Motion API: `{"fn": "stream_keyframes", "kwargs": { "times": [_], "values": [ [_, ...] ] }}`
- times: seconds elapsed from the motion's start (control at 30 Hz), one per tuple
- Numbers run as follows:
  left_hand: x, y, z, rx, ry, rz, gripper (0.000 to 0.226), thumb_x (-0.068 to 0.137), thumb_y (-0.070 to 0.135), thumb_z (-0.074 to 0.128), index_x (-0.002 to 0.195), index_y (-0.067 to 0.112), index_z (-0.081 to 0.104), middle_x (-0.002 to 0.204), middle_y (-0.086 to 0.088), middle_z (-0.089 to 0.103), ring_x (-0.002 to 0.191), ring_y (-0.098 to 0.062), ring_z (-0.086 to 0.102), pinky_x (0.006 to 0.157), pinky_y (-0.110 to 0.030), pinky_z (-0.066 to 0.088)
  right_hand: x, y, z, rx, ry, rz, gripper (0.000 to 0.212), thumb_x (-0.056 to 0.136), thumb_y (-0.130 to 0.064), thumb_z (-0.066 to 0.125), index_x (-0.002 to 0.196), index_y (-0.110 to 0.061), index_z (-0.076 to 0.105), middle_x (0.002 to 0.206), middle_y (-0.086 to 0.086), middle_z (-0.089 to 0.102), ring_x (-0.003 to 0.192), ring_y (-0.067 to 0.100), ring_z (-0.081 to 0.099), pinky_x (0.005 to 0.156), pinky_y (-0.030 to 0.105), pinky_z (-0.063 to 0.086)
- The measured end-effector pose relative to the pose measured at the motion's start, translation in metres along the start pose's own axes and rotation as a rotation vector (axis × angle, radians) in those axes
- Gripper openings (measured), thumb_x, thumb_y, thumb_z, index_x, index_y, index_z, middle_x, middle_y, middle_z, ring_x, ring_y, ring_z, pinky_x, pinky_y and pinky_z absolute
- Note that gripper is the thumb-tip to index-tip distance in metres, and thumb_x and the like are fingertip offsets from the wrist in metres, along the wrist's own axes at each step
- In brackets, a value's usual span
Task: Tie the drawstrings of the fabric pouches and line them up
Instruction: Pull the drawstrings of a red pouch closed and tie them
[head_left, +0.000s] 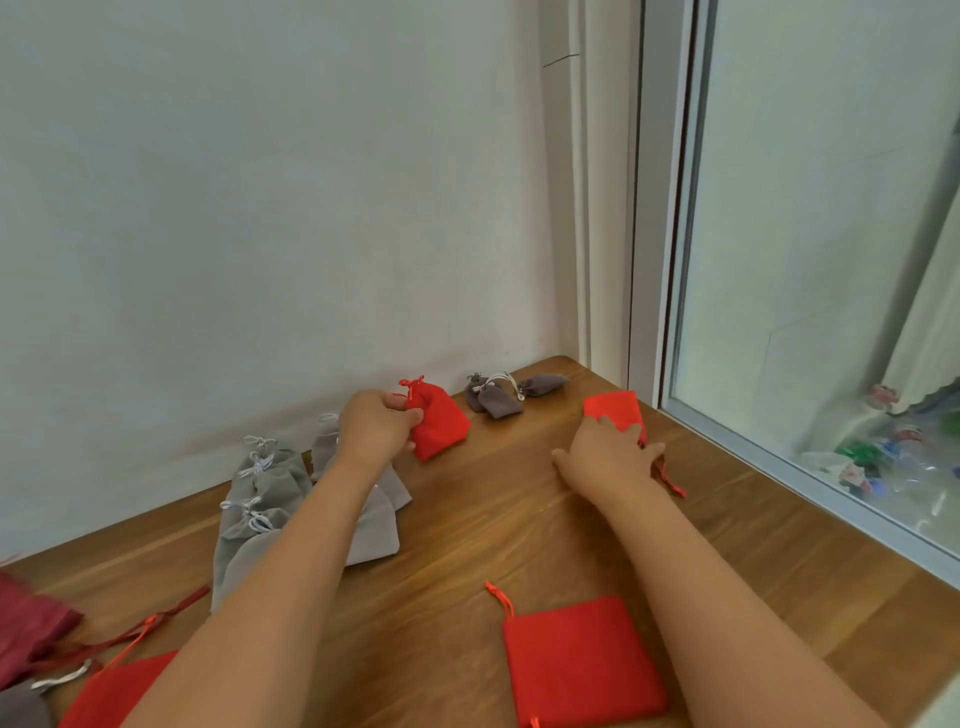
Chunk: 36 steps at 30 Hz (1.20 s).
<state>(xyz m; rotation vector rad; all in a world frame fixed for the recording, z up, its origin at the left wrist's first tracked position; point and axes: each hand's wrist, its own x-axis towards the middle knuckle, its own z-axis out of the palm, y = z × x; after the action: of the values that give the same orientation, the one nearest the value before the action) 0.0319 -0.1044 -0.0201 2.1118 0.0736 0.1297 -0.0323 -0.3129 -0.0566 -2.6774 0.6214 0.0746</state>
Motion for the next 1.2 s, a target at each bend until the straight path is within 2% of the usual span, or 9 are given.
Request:
{"fn": "stream_keyframes", "kwargs": {
  "times": [0.1, 0.23, 0.37, 0.47, 0.57, 0.67, 1.0, 1.13, 1.2],
  "values": [
    [0.010, 0.001, 0.006, 0.104, -0.030, -0.015, 0.008, 0.087, 0.003, 0.067, 0.084, 0.006, 0.061, 0.074, -0.011, 0.064, 0.040, -0.009, 0.058, 0.058, -0.030, 0.055, -0.002, -0.005, 0.003, -0.037, 0.114, -0.102, 0.030, 0.100, -0.024, 0.045, 0.127, -0.014, 0.049, 0.131, 0.009, 0.053, 0.124, 0.031, 0.044, 0.101, 0.046, 0.036],
    [0.016, -0.004, 0.018, 0.254, -0.058, -0.007, 0.033, 0.083, 0.001, 0.068, 0.059, 0.009, 0.048, 0.036, 0.001, 0.053, 0.050, -0.022, 0.059, 0.078, -0.043, 0.057, -0.006, -0.008, -0.002, 0.026, 0.198, -0.137, 0.021, 0.097, -0.009, 0.049, 0.115, -0.008, 0.058, 0.127, 0.011, 0.046, 0.106, 0.028, 0.056, 0.080, 0.032, 0.045],
    [0.010, -0.004, 0.019, 0.452, -0.004, 0.067, 0.019, 0.082, 0.016, 0.073, 0.089, 0.004, 0.060, 0.091, -0.015, 0.066, 0.095, -0.033, 0.064, 0.080, -0.040, 0.050, -0.007, -0.007, -0.004, 0.032, 0.190, -0.135, 0.021, 0.098, -0.011, 0.047, 0.115, -0.005, 0.058, 0.124, 0.013, 0.053, 0.111, 0.028, 0.055, 0.088, 0.033, 0.043],
    [-0.001, 0.003, 0.019, 0.509, 0.089, 0.247, 0.041, 0.081, 0.013, 0.069, 0.119, 0.009, 0.056, 0.120, -0.013, 0.054, 0.109, -0.029, 0.055, 0.089, -0.032, 0.043, -0.008, -0.009, 0.005, 0.003, 0.279, -0.185, 0.020, 0.097, -0.021, 0.048, 0.112, -0.010, 0.057, 0.118, 0.009, 0.058, 0.111, 0.027, 0.054, 0.093, 0.037, 0.038],
    [-0.027, 0.015, 0.021, 0.400, -0.138, 0.504, 0.044, 0.077, 0.006, 0.067, 0.118, 0.018, 0.059, 0.110, 0.002, 0.055, 0.092, -0.011, 0.052, 0.074, -0.004, 0.033, -0.005, -0.015, 0.014, 0.254, 0.353, -0.304, 0.017, 0.098, -0.024, 0.050, 0.108, -0.011, 0.055, 0.108, 0.008, 0.063, 0.104, 0.026, 0.058, 0.086, 0.037, 0.039],
    [-0.049, 0.016, 0.023, 0.355, -0.297, 0.642, 0.049, 0.071, 0.010, 0.077, 0.117, 0.019, 0.060, 0.100, 0.015, 0.054, 0.088, -0.002, 0.047, 0.075, 0.000, 0.031, -0.010, -0.023, 0.016, 0.654, 0.251, -0.516, 0.007, 0.095, -0.018, 0.056, 0.096, -0.011, 0.059, 0.086, 0.004, 0.064, 0.079, 0.015, 0.057, 0.065, 0.025, 0.040],
    [-0.065, -0.023, 0.001, 0.025, -0.121, 0.278, 0.016, 0.075, 0.021, 0.079, 0.083, 0.017, 0.066, 0.075, 0.000, 0.069, 0.066, -0.012, 0.061, 0.060, -0.024, 0.048, -0.030, -0.039, 0.026, 1.022, -0.248, -0.722, 0.018, 0.092, -0.025, 0.063, 0.088, -0.007, 0.060, 0.053, -0.009, 0.049, 0.043, 0.001, 0.040, 0.045, 0.014, 0.032],
    [-0.073, -0.040, -0.003, -0.147, -0.103, 0.228, 0.025, 0.079, 0.016, 0.076, 0.099, 0.023, 0.062, 0.092, 0.003, 0.070, 0.083, -0.012, 0.066, 0.071, -0.029, 0.055, -0.030, -0.040, 0.026, 0.984, -0.232, -0.754, 0.025, 0.093, -0.014, 0.062, 0.069, -0.014, 0.057, 0.055, -0.010, 0.049, 0.045, -0.003, 0.040, 0.049, 0.009, 0.031],
    [-0.074, -0.042, -0.001, -0.185, -0.127, 0.250, 0.028, 0.083, 0.016, 0.073, 0.106, 0.022, 0.060, 0.089, 0.003, 0.068, 0.071, -0.009, 0.063, 0.060, -0.021, 0.050, -0.029, -0.039, 0.024, 0.986, -0.236, -0.757, 0.030, 0.096, -0.014, 0.057, 0.066, -0.014, 0.055, 0.052, -0.014, 0.046, 0.046, -0.003, 0.038, 0.050, 0.009, 0.030]
  ]
}}
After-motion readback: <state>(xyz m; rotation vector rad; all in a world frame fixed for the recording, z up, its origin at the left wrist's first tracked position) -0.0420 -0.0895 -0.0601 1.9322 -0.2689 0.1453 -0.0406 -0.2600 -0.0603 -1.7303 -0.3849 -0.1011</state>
